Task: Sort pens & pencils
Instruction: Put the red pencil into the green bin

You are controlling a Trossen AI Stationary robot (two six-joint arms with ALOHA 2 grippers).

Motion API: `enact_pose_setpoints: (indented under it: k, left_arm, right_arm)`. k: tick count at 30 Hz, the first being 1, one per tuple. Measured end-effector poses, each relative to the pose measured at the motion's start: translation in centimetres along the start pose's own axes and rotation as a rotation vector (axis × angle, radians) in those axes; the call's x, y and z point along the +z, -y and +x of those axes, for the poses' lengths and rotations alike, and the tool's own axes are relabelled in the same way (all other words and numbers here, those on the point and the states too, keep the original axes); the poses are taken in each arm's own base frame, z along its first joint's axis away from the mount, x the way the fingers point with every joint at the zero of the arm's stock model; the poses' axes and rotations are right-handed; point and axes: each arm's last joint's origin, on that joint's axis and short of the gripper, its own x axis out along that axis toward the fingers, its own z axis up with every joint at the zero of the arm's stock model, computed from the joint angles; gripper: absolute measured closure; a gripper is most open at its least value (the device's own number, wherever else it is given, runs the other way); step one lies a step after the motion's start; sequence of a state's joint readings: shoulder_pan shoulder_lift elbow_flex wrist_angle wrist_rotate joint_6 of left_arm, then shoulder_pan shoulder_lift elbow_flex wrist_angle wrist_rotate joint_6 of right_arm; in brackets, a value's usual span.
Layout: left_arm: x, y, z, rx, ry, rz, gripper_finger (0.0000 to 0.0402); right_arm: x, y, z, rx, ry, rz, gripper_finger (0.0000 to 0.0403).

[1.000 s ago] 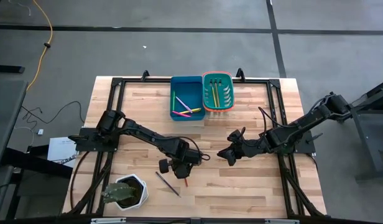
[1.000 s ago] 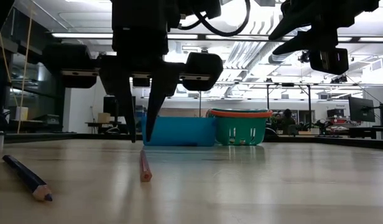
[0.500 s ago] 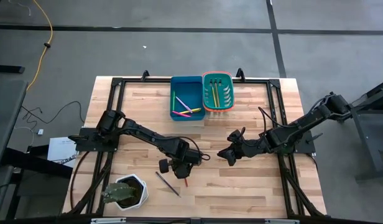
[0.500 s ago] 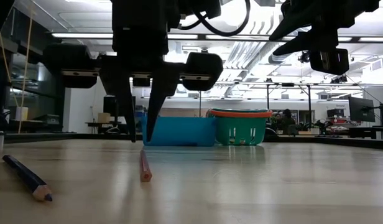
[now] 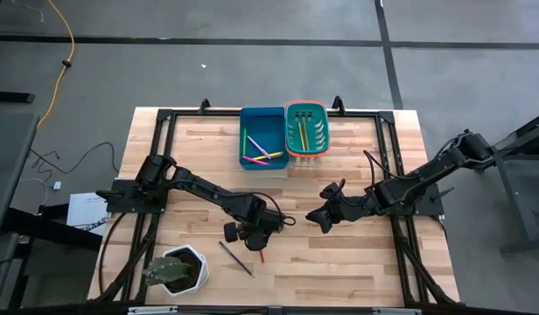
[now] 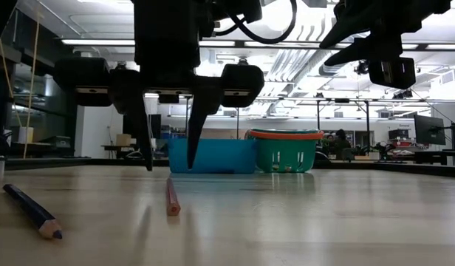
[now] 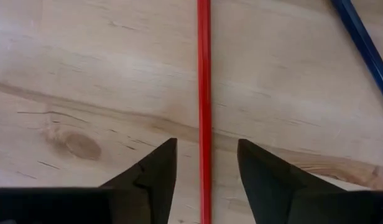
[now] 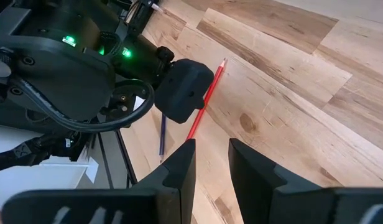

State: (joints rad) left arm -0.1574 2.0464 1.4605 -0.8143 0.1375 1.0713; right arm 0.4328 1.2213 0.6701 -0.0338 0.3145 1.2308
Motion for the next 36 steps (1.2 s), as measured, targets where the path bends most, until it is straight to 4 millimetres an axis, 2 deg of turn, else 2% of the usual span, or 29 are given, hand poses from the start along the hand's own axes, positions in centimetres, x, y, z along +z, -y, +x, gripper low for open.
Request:
enact_pose_setpoints:
  k: [11, 30, 36]
  left_arm:
    - [0.0, -0.1, 0.0, 0.000, 0.018, 0.024, 0.0285]
    - [-0.1, -0.2, 1.9, -0.033, 0.004, 0.011, 0.0286]
    - [-0.2, -0.2, 1.9, -0.034, -0.002, 0.001, 0.0286]
  right_arm:
    - [0.0, 0.0, 0.0, 0.000, 0.000, 0.000, 0.0316]
    - [0.0, 0.0, 0.0, -0.002, -0.001, -0.001, 0.0316]
    - [0.0, 0.1, 0.0, -0.006, -0.002, -0.002, 0.0316]
